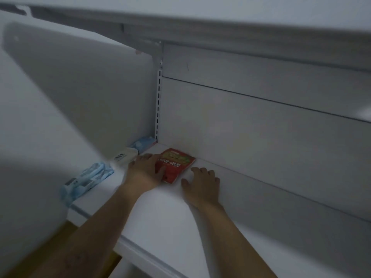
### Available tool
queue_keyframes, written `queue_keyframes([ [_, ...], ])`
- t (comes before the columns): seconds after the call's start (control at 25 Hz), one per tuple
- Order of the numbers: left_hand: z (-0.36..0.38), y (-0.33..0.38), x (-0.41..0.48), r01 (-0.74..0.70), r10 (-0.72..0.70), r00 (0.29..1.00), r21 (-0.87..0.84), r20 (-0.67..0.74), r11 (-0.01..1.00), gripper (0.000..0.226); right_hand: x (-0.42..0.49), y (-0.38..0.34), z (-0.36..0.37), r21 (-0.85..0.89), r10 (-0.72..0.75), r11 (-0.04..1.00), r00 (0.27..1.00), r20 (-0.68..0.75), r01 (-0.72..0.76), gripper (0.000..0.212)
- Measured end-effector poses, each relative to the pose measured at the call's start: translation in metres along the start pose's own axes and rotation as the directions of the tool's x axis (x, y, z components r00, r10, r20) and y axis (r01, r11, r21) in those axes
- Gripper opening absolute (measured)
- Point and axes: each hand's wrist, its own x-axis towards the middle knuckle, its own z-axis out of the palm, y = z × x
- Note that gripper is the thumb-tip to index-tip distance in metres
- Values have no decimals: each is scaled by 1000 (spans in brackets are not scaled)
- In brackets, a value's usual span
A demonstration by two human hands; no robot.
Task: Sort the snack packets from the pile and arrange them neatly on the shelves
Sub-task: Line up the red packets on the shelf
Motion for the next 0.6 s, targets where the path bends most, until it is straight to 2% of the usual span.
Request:
queue_keyframes([
  [0.12,7,-6,9,-14,15,999,-10,46,1000,59,1,7,4,43,-10,999,1000,-22,11,51],
  [0.24,8,-7,7,-65,63,992,14,108,998,63,-1,10,5,122,15,992,1000,-17,-13,52],
  [0.36,3,-7,2,-81,88,984,-53,154,995,64,-2,10,1,280,44,959,999,-7,-40,46],
  [0.44,1,-7,-8,-109,131,980,-147,152,983,67,-6,10,0,382,50,923,999,13,-51,42],
  [0.52,1,-7,-17,-163,201,974,-292,106,942,67,-9,10,0,372,3,928,1000,13,-8,43],
  [0.6,1,-4,-22,-178,234,969,-434,79,883,53,-14,11,-1,397,-26,918,1000,-1,24,46],
])
